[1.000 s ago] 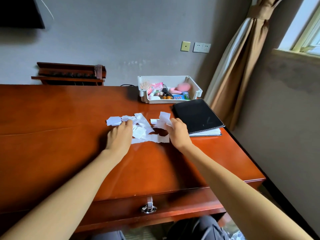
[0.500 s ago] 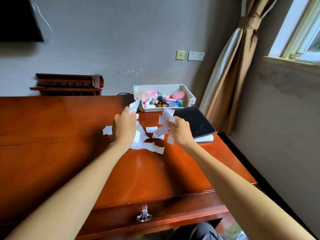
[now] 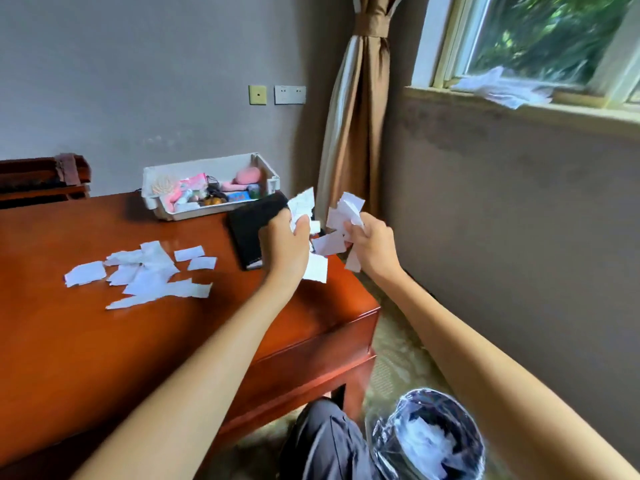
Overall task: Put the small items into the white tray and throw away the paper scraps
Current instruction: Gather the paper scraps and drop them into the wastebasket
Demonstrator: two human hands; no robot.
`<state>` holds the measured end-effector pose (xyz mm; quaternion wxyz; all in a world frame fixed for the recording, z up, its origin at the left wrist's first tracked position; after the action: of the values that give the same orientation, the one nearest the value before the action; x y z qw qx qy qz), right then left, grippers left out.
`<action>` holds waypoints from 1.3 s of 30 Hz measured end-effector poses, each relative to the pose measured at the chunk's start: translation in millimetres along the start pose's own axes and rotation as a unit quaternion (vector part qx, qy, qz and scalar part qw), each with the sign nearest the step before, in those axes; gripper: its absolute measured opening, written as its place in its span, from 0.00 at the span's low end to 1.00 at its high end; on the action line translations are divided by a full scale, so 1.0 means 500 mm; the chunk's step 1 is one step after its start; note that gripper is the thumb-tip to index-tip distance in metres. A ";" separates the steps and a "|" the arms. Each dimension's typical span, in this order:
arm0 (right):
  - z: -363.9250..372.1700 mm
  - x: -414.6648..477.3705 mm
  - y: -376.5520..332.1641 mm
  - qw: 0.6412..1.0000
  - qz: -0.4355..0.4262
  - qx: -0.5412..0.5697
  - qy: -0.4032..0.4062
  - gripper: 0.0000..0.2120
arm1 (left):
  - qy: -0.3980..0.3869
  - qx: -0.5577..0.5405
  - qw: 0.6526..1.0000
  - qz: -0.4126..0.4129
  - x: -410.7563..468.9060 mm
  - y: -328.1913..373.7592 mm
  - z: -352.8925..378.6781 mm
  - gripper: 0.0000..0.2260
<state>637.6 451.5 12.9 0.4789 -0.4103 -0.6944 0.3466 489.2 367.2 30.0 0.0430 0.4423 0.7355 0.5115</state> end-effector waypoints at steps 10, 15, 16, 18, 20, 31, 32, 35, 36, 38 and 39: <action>-0.382 -0.143 0.310 0.981 0.150 -0.049 0.112 0.17 | -0.247 -0.025 0.969 -0.002 -0.259 0.138 0.435 0.16; -0.442 -0.242 0.499 0.959 0.248 -0.078 0.115 0.19 | -0.345 0.036 0.937 -0.038 -0.379 0.074 0.619 0.10; -0.443 -0.259 0.545 0.952 0.273 -0.085 0.110 0.19 | -0.357 0.059 0.931 -0.043 -0.397 0.050 0.653 0.09; -0.438 -0.298 0.636 0.936 0.327 -0.087 0.098 0.17 | -0.380 0.108 0.917 -0.055 -0.428 -0.001 0.709 0.11; -0.424 -0.333 0.706 0.922 0.370 -0.086 0.081 0.13 | -0.405 0.141 0.901 -0.069 -0.455 -0.048 0.751 0.12; -0.322 -0.460 1.018 0.850 0.506 -0.144 -0.035 0.20 | -0.513 0.282 0.796 -0.153 -0.562 -0.310 0.952 0.14; -0.315 -0.468 1.037 0.842 0.518 -0.144 -0.040 0.20 | -0.517 0.287 0.788 -0.169 -0.568 -0.332 0.963 0.14; -0.300 -0.485 1.083 0.813 0.562 -0.142 -0.052 0.15 | -0.530 0.284 0.764 -0.235 -0.590 -0.386 0.989 0.15; -0.296 -0.488 1.097 0.805 0.573 -0.143 -0.057 0.12 | -0.539 0.282 0.750 -0.259 -0.602 -0.400 0.998 0.16; -0.292 -0.494 1.121 0.796 0.584 -0.145 -0.064 0.08 | -0.554 0.275 0.725 -0.303 -0.624 -0.420 1.008 0.17; -0.290 -0.497 1.134 0.793 0.587 -0.148 -0.072 0.09 | -0.559 0.268 0.715 -0.324 -0.635 -0.428 1.012 0.18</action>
<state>960.9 479.9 -533.8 0.0655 -0.7790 -0.3951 0.4825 812.2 489.9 -502.0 0.4888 0.3749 0.7823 -0.0925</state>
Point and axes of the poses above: each hand's wrist, its own x-axis towards the middle knuckle, its own z-axis out of the palm, y = z × x, the point moved 9 cm from there along x, towards the middle knuckle, and after that the axes turned 10 degrees about x, right-handed, at the moved point
